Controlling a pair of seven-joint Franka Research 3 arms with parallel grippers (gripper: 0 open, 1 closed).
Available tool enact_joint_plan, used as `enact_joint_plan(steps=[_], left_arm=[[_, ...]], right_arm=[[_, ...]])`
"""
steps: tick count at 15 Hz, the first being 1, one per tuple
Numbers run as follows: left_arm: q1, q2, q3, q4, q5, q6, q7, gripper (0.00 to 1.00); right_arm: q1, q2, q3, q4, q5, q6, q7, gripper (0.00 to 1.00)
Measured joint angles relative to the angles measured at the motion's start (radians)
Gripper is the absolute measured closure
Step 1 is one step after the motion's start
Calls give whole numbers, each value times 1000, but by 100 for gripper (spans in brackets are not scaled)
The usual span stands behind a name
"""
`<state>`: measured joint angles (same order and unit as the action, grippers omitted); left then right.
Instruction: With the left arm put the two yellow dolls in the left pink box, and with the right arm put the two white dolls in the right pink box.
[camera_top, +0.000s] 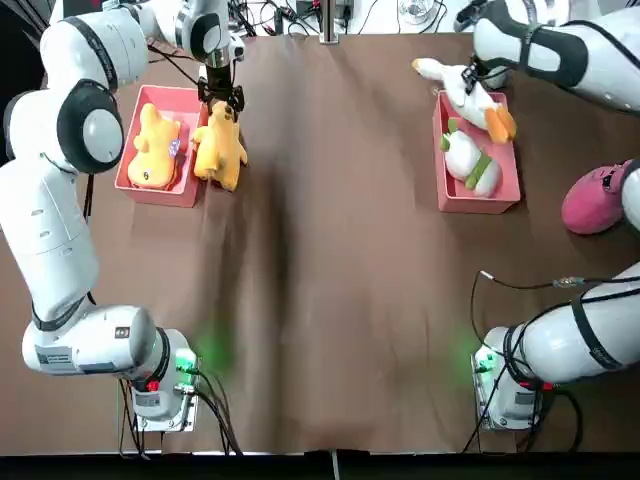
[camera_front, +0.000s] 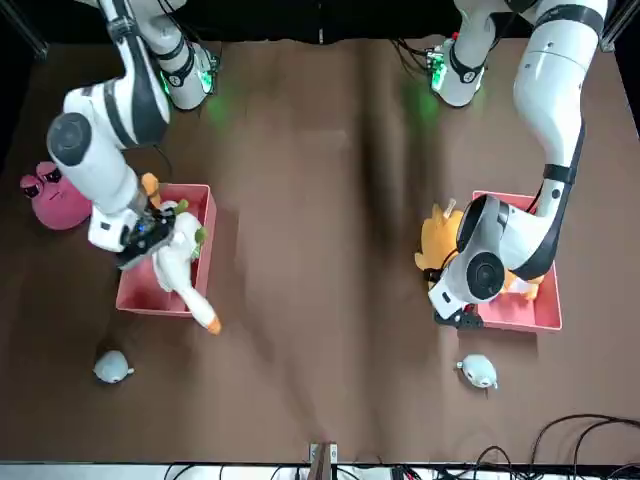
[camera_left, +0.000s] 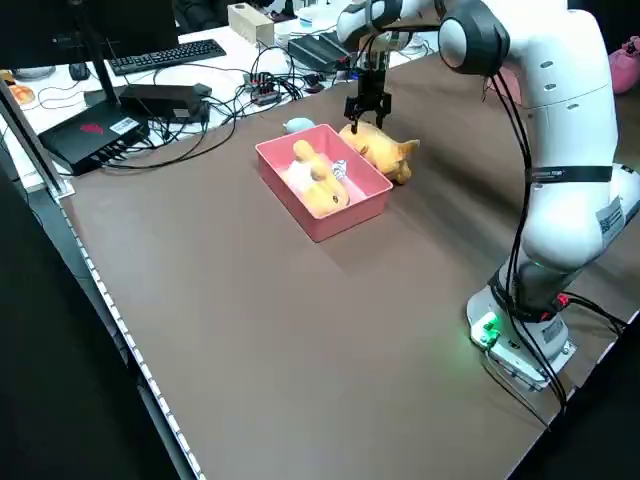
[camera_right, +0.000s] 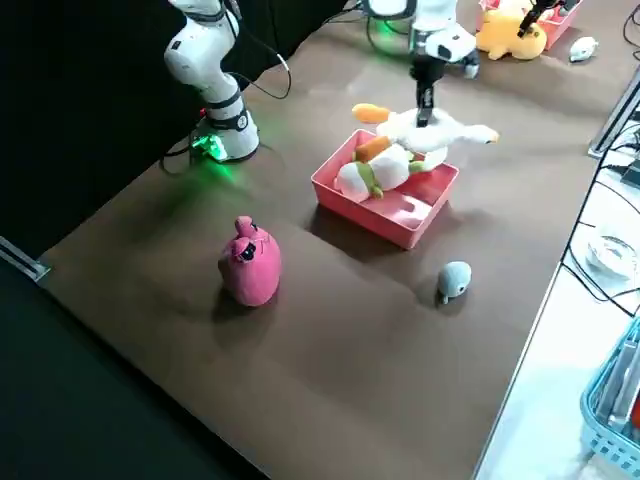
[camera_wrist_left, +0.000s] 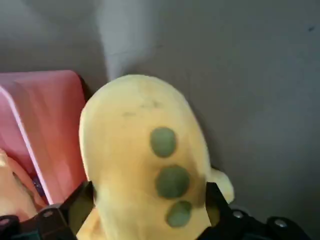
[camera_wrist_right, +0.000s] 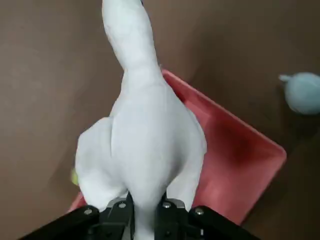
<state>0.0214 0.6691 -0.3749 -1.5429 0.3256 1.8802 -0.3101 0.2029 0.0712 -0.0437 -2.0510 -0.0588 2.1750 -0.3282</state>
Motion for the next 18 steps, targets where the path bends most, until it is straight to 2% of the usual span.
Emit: enact_joint_plan(steps=[3, 9, 10, 13, 16, 18], left_arm=[[1, 6, 5, -11, 3, 0, 0, 1], [1, 18, 5, -11, 3, 0, 0, 3], [1, 19, 5, -11, 3, 0, -1, 8], [1, 19, 5, -11, 4, 0, 1, 37], [-1, 17, 4, -7, 4, 0, -2, 60], [-3, 13, 4, -3, 4, 0, -5, 75]], right_arm=[[-57, -15, 0, -51, 0, 23, -36, 85], [-119, 0, 2, -159, 1, 190, -82, 85], [-123, 12, 2, -181, 1, 239, -84, 85], [-125, 69, 6, -248, 1, 399, -88, 85], [-129, 129, 8, -263, 1, 514, -88, 85], [-134, 161, 8, -262, 1, 565, -89, 76]])
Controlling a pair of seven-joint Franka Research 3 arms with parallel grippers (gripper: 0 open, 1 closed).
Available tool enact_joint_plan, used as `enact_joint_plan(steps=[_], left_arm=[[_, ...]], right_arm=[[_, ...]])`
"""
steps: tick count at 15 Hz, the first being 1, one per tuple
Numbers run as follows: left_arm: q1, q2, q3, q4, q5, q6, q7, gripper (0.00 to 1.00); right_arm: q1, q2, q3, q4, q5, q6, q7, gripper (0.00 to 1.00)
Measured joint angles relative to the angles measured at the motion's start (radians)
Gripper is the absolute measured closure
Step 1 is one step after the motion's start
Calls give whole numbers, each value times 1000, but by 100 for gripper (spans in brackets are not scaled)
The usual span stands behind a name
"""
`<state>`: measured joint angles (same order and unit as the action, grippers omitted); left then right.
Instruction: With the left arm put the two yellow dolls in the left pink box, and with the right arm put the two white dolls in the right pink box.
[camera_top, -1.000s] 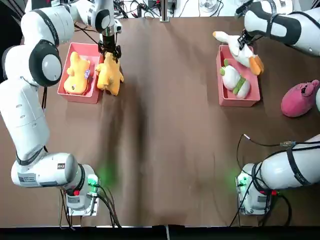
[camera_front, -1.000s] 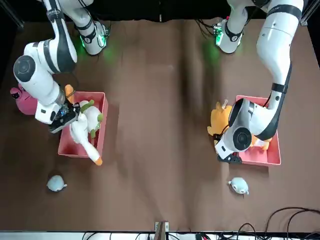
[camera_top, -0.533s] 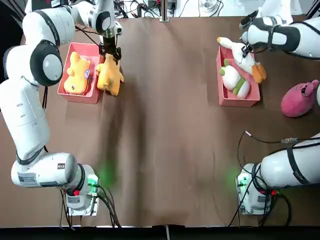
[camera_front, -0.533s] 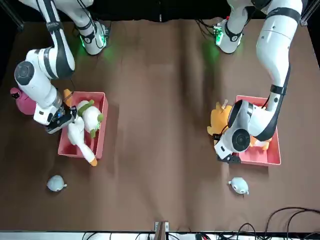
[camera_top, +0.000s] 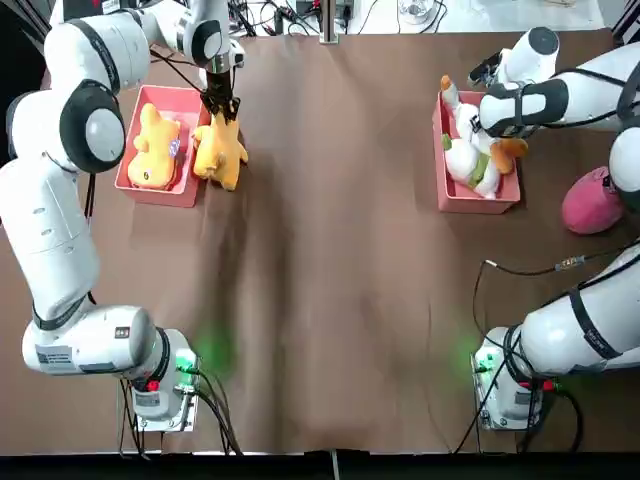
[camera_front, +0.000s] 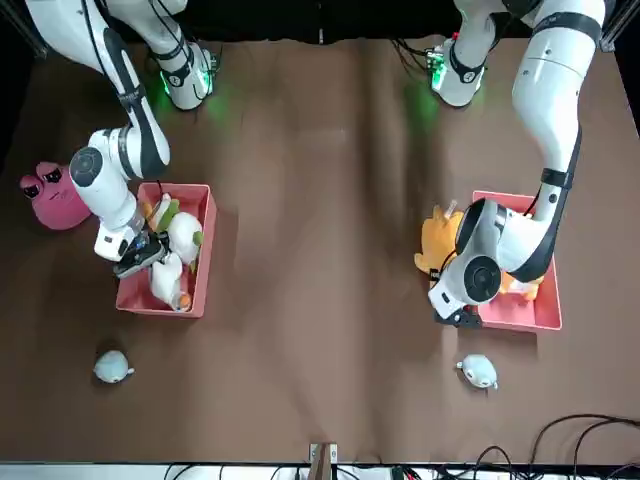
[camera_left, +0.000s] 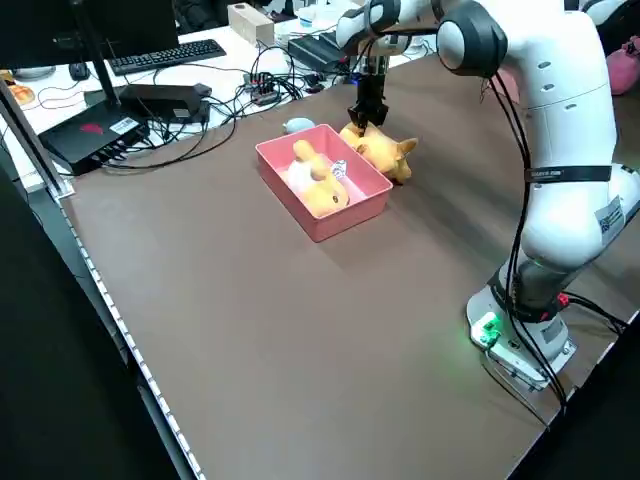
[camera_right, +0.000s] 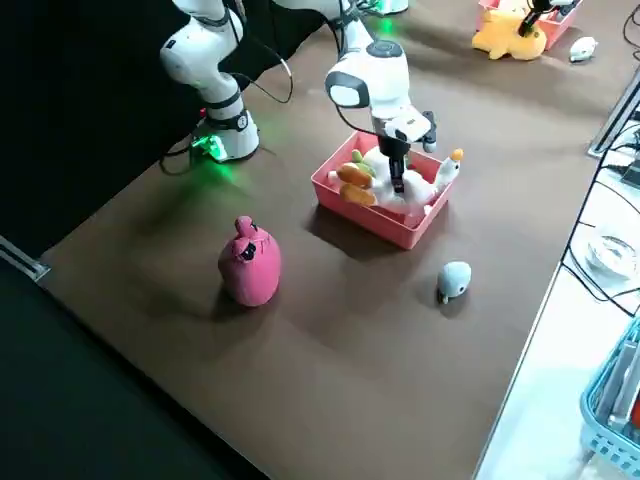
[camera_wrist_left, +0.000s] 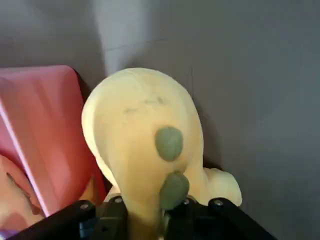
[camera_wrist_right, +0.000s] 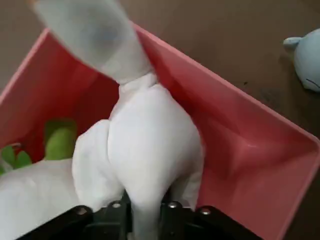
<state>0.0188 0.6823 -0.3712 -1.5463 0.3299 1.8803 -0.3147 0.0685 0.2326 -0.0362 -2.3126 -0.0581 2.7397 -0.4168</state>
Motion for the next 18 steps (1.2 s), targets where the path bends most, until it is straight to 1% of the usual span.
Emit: enact_joint_plan(steps=[1, 2, 4, 5, 7, 8, 10, 12, 15, 17, 18], left_arm=[[1, -5, 0, 2, 0, 0, -1, 80], [3, -8, 0, 3, 0, 0, -1, 80], [9, -21, 0, 5, 0, -13, -2, 80], [11, -33, 0, 7, 0, -27, -2, 80], [12, -66, -1, 9, 0, -72, -2, 80], [12, -86, -2, 11, 0, -107, -2, 80], [12, -130, -4, 16, 0, -190, 0, 80], [31, -171, -4, 25, 0, -254, 22, 80], [112, -212, 2, 26, 2, -277, 147, 80], [175, -210, 8, 21, 2, -280, 212, 80], [205, -202, 10, 16, 2, -280, 230, 80]], right_arm=[[-3, 10, 0, 8, 0, 9, 0, 60], [-4, 9, 0, 17, 0, 5, 0, 50], [-4, -1, 0, 46, 0, -49, 0, 30], [-4, -16, 0, 71, 0, -103, 0, 21], [-4, -61, 3, 156, 0, -269, 0, 3], [-4, -87, 5, 211, 0, -368, 0, 0], [-4, -133, 10, 340, 0, -574, 2, 0], [-4, -156, 12, 492, 1, -784, 32, 0], [-4, -161, 13, 706, 1, -1036, 133, 0], [-4, -161, 13, 788, 1, -1152, 187, 0], [-4, -162, 13, 816, 1, -1208, 205, 0]])
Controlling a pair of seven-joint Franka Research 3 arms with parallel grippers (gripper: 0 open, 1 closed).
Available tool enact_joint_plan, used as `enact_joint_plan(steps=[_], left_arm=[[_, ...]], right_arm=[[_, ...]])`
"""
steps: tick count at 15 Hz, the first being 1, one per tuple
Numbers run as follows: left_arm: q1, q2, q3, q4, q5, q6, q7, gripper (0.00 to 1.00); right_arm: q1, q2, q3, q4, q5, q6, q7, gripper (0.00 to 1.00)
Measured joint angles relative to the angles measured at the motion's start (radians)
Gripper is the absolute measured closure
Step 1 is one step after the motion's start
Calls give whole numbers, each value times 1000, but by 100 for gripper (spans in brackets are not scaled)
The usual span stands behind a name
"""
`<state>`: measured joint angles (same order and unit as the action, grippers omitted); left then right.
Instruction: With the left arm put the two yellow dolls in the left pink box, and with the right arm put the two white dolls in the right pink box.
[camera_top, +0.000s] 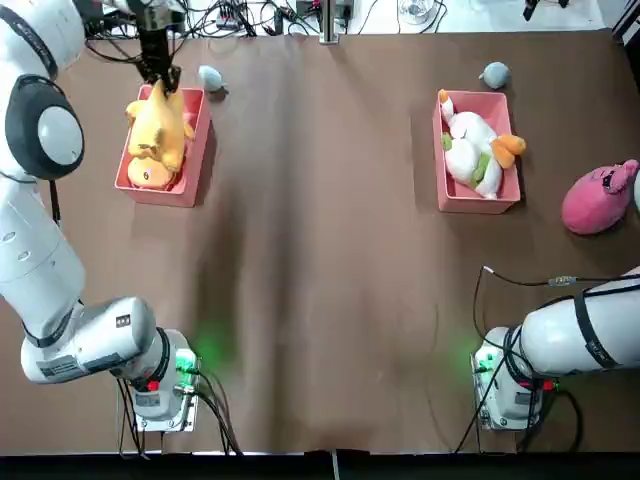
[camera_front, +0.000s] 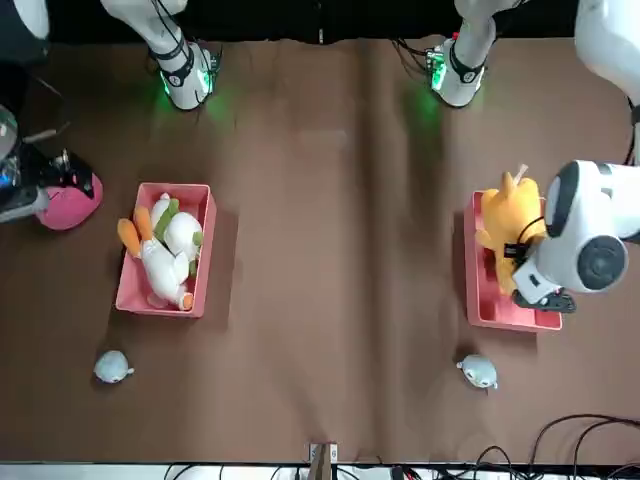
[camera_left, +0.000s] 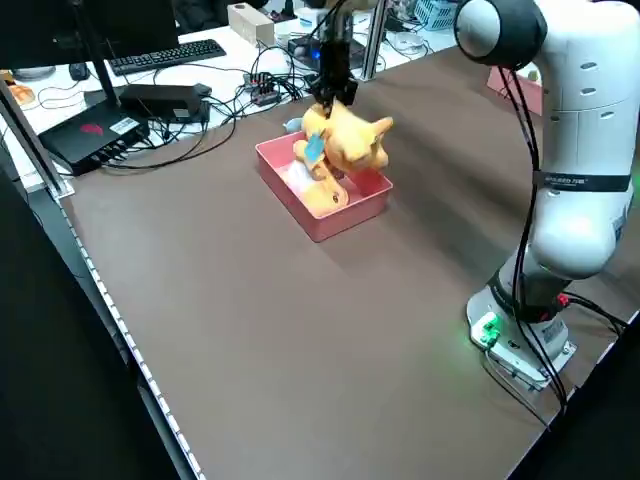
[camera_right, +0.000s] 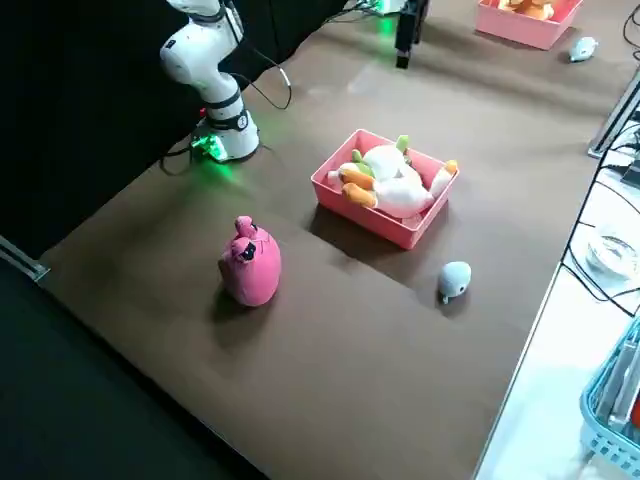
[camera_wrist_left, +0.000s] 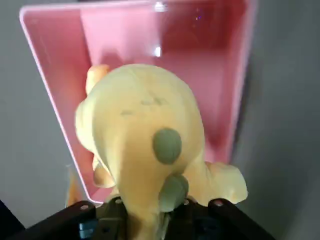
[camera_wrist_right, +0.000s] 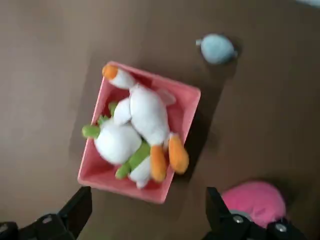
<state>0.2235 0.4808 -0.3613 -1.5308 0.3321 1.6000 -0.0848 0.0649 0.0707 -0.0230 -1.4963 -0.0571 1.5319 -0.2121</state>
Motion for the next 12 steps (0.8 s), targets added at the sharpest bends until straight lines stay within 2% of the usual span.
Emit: enact_joint_plan(steps=[2, 4, 7, 12], left_arm=[[29, 42, 1, -10, 14, 2, 5, 80], [7, 68, -2, -10, 59, 7, -9, 80], [-26, 92, -3, -10, 124, 16, -30, 87], [-64, 112, -4, -10, 130, 46, -80, 87]], right_arm=[[-2, -32, -1, 28, 0, -111, 34, 0], [-27, -69, 17, 4, 0, -138, 54, 0], [-80, -94, 60, -32, 2, -138, 63, 0], [-106, -92, 65, -51, 37, -90, 101, 0]])
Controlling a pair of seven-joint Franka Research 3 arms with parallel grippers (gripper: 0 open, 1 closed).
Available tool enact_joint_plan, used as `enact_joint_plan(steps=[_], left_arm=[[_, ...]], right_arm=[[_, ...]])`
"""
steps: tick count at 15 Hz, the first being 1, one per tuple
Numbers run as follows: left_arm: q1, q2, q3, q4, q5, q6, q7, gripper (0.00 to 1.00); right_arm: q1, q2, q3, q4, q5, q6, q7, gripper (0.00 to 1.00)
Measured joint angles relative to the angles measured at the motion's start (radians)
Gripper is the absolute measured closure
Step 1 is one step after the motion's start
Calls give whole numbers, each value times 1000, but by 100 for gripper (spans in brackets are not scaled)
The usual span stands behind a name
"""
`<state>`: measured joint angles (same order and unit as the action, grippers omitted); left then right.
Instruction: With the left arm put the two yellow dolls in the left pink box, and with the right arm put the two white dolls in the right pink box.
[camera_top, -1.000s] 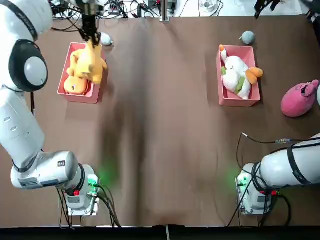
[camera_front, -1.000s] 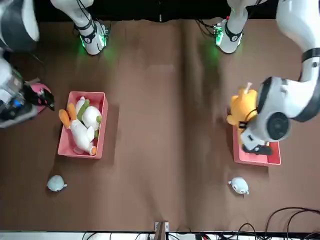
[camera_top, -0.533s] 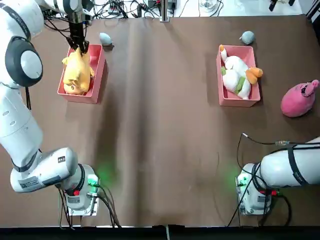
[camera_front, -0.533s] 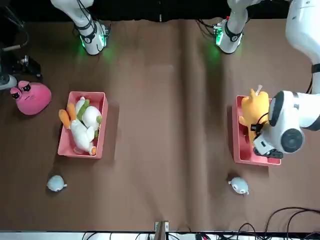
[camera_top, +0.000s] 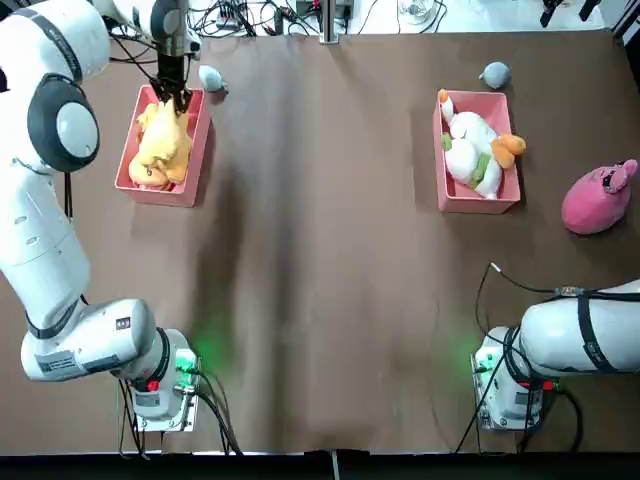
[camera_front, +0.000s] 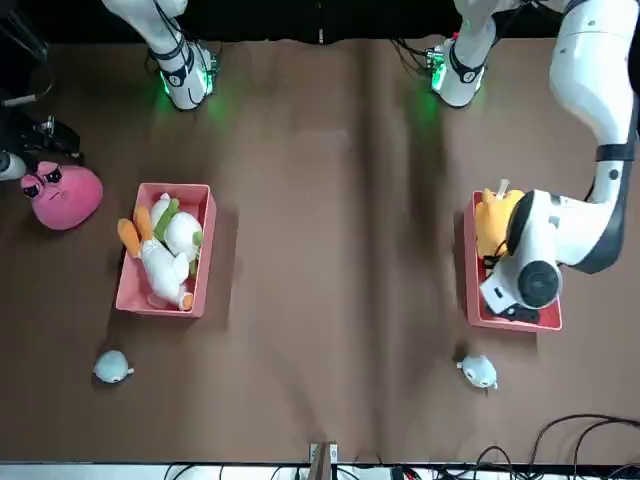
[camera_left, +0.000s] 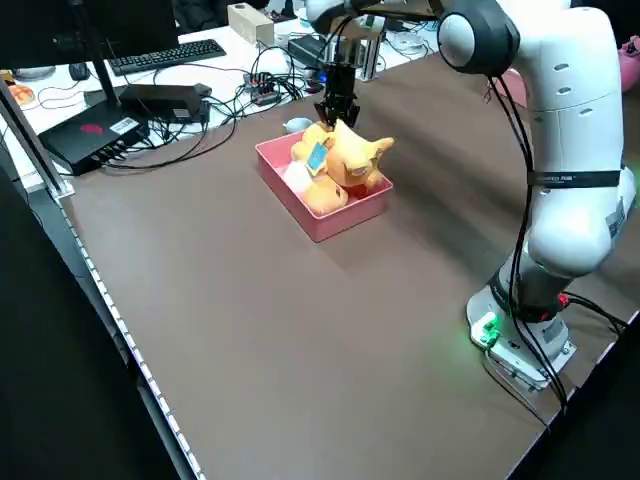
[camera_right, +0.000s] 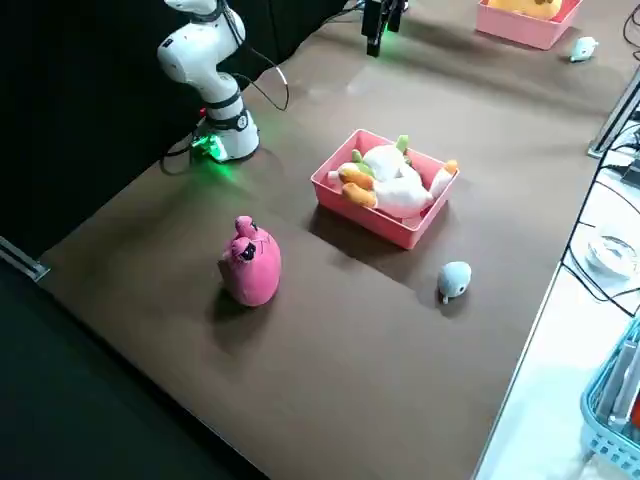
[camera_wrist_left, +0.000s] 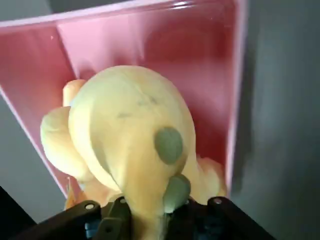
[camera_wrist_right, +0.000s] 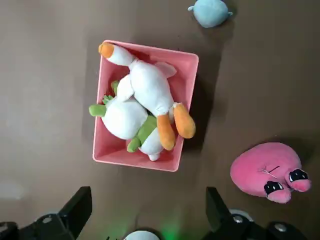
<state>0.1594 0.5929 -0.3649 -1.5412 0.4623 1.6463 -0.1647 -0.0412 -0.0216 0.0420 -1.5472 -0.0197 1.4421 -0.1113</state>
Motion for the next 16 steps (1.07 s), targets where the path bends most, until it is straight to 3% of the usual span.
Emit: enact_joint_plan(steps=[2, 4, 8, 9, 11, 16], left_arm=[[-36, 14, 0, 0, 24, 2, -37, 85], [-60, 27, 1, 0, 43, 4, -56, 73], [-59, 31, 0, 5, 45, 8, -62, 35], [-45, 23, -2, 16, 40, 8, -62, 15], [-31, -11, -4, 28, 10, 8, -62, 0], [36, -193, -7, 37, -84, -34, -56, 0]], right_arm=[[-8, 0, 0, 0, 2, 4, 5, 1], [-8, 0, 2, 0, 3, 8, 10, 7], [-8, 1, 8, 0, 3, 17, 17, 5], [-11, 2, 8, 0, 3, 29, 20, 5], [-14, 4, 7, 0, 3, 34, 21, 5], [-15, 5, 8, 0, 3, 36, 21, 5]])
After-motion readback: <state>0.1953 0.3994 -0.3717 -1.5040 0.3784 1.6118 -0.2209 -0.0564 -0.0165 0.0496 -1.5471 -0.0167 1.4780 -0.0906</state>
